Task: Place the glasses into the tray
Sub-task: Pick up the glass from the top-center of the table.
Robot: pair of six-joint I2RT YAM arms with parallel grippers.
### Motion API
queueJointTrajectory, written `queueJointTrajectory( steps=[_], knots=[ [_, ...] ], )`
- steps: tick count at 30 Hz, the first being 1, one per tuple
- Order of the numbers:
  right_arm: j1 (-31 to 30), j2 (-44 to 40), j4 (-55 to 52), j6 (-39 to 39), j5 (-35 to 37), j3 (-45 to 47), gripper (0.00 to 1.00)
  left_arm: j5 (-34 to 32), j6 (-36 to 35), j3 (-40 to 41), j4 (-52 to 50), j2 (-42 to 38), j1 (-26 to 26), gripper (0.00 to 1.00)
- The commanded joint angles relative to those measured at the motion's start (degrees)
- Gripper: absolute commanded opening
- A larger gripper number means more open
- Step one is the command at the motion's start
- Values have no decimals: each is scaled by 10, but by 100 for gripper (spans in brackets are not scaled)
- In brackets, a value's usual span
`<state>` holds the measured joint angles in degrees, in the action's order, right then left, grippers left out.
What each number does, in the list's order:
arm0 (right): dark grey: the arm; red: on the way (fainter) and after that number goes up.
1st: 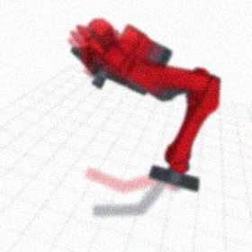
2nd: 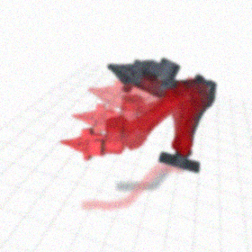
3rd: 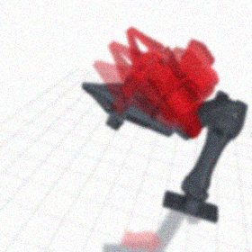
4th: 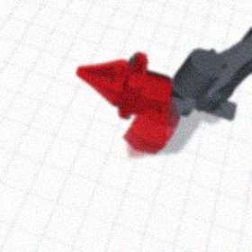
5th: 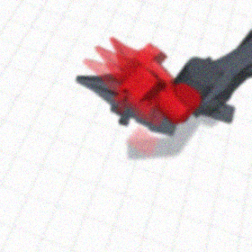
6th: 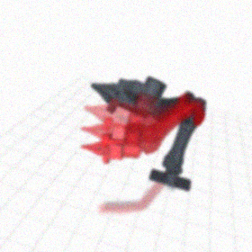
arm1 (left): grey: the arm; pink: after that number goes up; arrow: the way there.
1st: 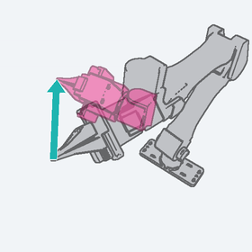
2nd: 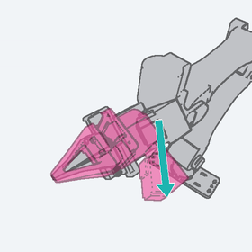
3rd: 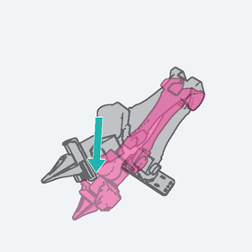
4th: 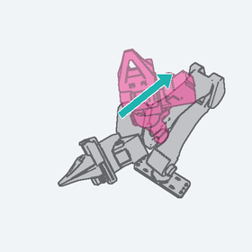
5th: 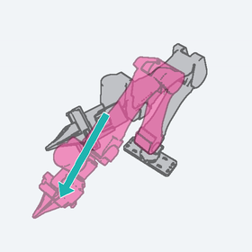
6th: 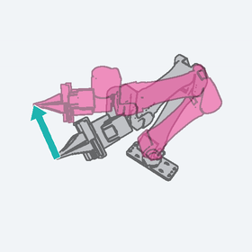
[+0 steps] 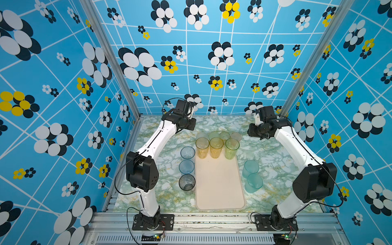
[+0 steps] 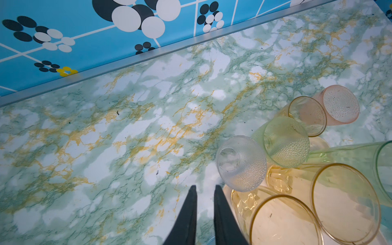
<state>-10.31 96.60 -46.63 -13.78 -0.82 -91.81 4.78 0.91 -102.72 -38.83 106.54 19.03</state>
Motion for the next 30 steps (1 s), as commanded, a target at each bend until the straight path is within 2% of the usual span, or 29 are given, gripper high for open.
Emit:
queueJointTrajectory(
  steps=[1, 9, 16, 20, 30],
  knots=[
    [5, 34, -79, -5, -2, -61, 44, 28, 5, -25, -14, 32, -22, 18],
    [4, 142, -139, -19, -39, -189, 44, 70, 2, -84, -23, 115, -37, 18],
    [5, 213, -169, -20, -26, -246, 44, 107, 22, -139, -34, 179, -50, 17],
    [5, 242, -181, -14, -6, -260, 44, 104, 30, -141, -38, 183, -54, 17],
    [5, 270, -159, -3, -29, -260, 42, 92, 38, -121, -50, 149, -56, 17]
  ],
)
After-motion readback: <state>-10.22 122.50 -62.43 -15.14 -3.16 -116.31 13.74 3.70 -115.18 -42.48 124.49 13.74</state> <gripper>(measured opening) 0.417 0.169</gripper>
